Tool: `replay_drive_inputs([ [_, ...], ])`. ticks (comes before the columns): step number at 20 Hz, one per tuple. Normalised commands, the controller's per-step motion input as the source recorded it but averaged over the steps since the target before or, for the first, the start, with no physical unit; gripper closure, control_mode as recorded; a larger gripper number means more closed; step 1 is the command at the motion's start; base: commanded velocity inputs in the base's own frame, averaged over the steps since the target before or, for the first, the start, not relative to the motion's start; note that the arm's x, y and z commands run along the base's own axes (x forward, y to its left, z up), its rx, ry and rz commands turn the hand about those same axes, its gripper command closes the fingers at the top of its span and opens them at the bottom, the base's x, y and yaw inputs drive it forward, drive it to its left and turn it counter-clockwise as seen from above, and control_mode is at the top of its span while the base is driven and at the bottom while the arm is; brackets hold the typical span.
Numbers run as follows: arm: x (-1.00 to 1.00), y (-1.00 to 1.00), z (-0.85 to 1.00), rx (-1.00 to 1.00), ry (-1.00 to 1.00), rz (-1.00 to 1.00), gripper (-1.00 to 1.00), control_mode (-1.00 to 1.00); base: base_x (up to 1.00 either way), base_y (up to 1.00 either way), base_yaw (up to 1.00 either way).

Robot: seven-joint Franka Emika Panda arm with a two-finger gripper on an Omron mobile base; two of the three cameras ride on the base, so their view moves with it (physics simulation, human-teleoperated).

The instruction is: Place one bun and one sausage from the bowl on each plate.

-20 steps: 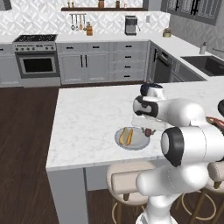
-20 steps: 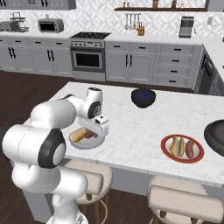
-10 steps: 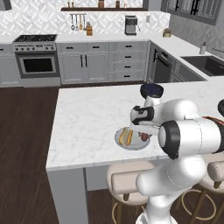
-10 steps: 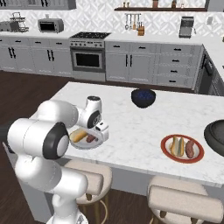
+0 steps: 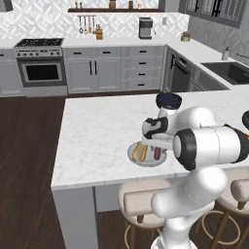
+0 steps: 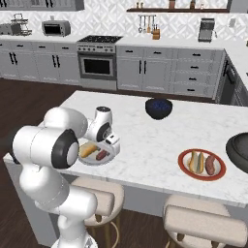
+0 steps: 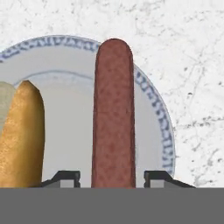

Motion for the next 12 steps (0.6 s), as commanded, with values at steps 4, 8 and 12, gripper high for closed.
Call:
replay_drive_inputs([
  [4,-0.1,-0.03,0.34,0.0,-0.01,0.0,-1.0,-1.0,0.0,0.0,0.0],
  [8,-0.83,-0.06,0.95,0.01,-0.2,0.0,-1.0,-1.0,0.0,0.0,0.0],
  [12,-1.0,-0.06,1.0,0.0,-0.19,0.0,-1.0,-1.0,0.0,0.0,0.0],
])
